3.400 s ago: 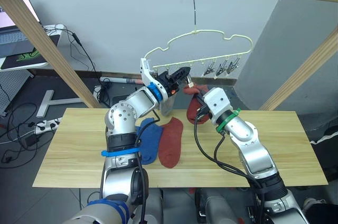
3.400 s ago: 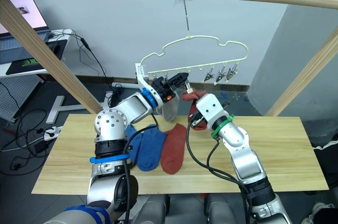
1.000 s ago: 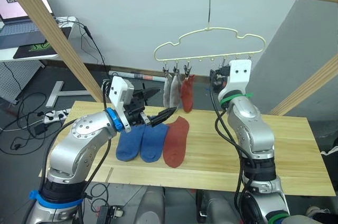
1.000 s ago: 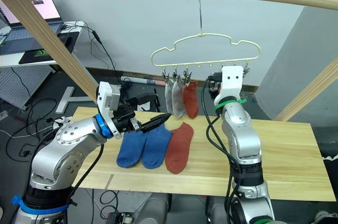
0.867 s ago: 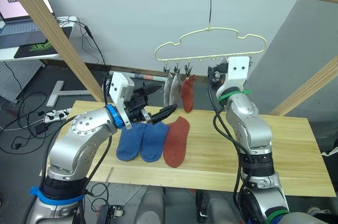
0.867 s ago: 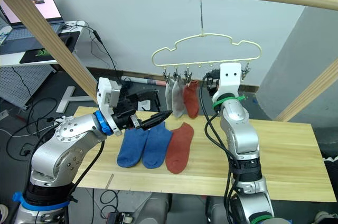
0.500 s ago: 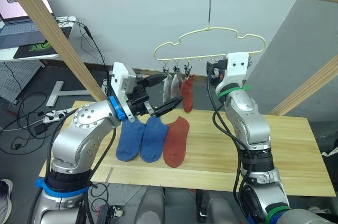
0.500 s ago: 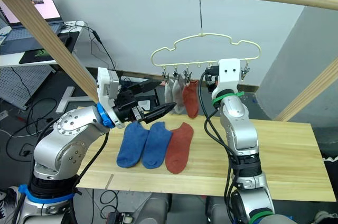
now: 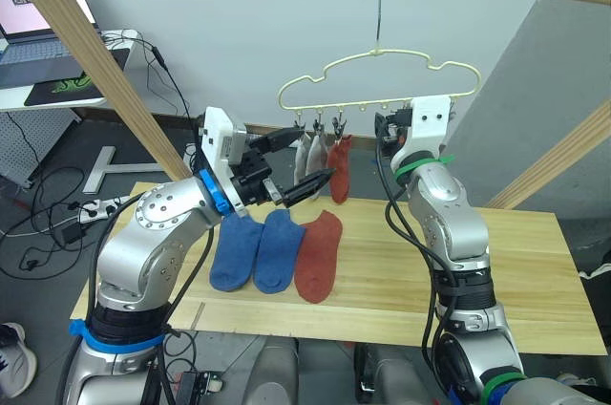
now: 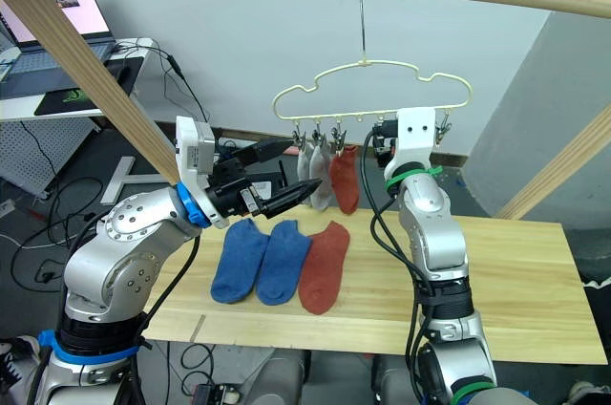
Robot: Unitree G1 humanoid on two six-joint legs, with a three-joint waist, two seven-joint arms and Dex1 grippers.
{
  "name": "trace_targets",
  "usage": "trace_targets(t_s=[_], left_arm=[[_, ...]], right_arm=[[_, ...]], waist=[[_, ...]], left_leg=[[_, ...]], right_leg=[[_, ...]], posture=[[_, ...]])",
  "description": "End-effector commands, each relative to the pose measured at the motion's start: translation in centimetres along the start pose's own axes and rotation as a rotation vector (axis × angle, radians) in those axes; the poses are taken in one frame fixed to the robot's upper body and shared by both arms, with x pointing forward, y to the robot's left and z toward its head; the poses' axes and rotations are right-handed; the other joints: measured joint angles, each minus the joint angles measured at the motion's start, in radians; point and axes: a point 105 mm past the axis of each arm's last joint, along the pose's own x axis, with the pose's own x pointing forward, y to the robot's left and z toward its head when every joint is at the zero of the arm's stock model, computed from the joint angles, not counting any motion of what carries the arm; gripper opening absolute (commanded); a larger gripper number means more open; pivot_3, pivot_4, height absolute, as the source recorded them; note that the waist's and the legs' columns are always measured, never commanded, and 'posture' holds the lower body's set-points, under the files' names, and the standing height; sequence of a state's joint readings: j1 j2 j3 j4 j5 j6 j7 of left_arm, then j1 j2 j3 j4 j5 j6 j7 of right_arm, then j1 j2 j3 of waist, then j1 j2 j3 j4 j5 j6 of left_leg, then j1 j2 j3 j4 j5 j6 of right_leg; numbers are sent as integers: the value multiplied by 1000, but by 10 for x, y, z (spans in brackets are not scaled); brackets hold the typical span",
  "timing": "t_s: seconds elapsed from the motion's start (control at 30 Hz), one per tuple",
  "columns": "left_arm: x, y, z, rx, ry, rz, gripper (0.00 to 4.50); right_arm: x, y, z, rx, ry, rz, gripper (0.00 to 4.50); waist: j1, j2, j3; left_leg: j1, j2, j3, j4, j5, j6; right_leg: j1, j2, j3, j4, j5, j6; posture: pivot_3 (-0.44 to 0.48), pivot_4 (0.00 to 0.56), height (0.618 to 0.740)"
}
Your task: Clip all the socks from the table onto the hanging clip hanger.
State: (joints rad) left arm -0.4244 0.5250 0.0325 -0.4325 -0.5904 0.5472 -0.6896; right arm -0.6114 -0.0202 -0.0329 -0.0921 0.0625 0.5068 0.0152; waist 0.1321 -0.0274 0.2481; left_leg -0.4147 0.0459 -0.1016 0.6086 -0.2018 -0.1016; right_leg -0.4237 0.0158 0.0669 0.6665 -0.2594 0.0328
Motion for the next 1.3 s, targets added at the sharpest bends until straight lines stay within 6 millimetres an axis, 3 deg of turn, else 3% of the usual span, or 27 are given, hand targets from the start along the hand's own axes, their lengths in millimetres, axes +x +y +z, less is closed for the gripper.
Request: trace_targets(t_s=[0.03,0.2,0.33,0.47,0.57,0.73,0.93,1.0,1.1,1.2,1.3], left_arm=[[3,-9,10,25,-33,-36,4500],[3,-12,9,16,-31,-36,4500],[2,-16,1,-3,-3,-31,4500],[-3,-26,-75,-91,296,-6,4500],[-5,-36,-122,-109,414,3,4500],[14,-45,-190,-107,532,69,4500],[33,-37,-225,-84,581,143,4500],[34,-35,-229,-79,585,153,4500],[23,-31,-253,-63,676,185,4500],[15,-46,-267,-211,727,143,3902],[15,-44,-265,-207,710,155,3077]], right_arm=[[0,-4,16,-2,-68,-19,1108],[0,-6,15,-2,-66,-24,16],[-2,-7,14,5,-58,-25,16],[-5,-7,6,10,-5,14,16],[-7,-6,4,3,12,40,16],[-12,-5,4,0,27,55,16],[-18,-5,1,6,44,33,16],[-19,-5,1,7,46,31,16],[-23,-3,0,7,51,17,16],[-26,-3,1,6,54,12,0],[-28,-6,1,2,56,4,0]], waist=[[0,0,0],[0,0,0],[0,0,0],[-2,0,0],[-4,0,0],[-1,2,-1],[-8,5,-3],[-17,6,-4],[-23,6,-9],[-33,6,-18],[-45,6,-25]], left_leg=[[0,0,0,0,0,0],[0,0,0,0,0,0],[0,0,0,0,0,0],[1,0,0,0,0,0],[1,0,1,0,0,0],[1,-1,1,1,0,1],[1,-1,1,1,1,1],[1,-1,0,1,1,2],[1,-1,0,1,1,2],[2,-1,0,2,1,2],[7,-2,1,2,2,3]], right_leg=[[0,0,0,0,0,0],[0,0,0,0,0,0],[0,0,0,0,0,0],[0,0,1,0,0,0],[1,0,1,0,0,0],[1,0,1,0,0,0],[1,0,1,1,1,-1],[1,0,1,1,1,-1],[1,0,1,2,1,-1],[2,0,1,4,1,0],[4,0,1,6,-2,4]], posture=[[326,222,740],[325,224,740],[317,225,740],[308,221,740],[278,217,740],[251,213,740],[238,207,740],[228,205,740],[207,195,740],[201,189,740],[201,184,740]])
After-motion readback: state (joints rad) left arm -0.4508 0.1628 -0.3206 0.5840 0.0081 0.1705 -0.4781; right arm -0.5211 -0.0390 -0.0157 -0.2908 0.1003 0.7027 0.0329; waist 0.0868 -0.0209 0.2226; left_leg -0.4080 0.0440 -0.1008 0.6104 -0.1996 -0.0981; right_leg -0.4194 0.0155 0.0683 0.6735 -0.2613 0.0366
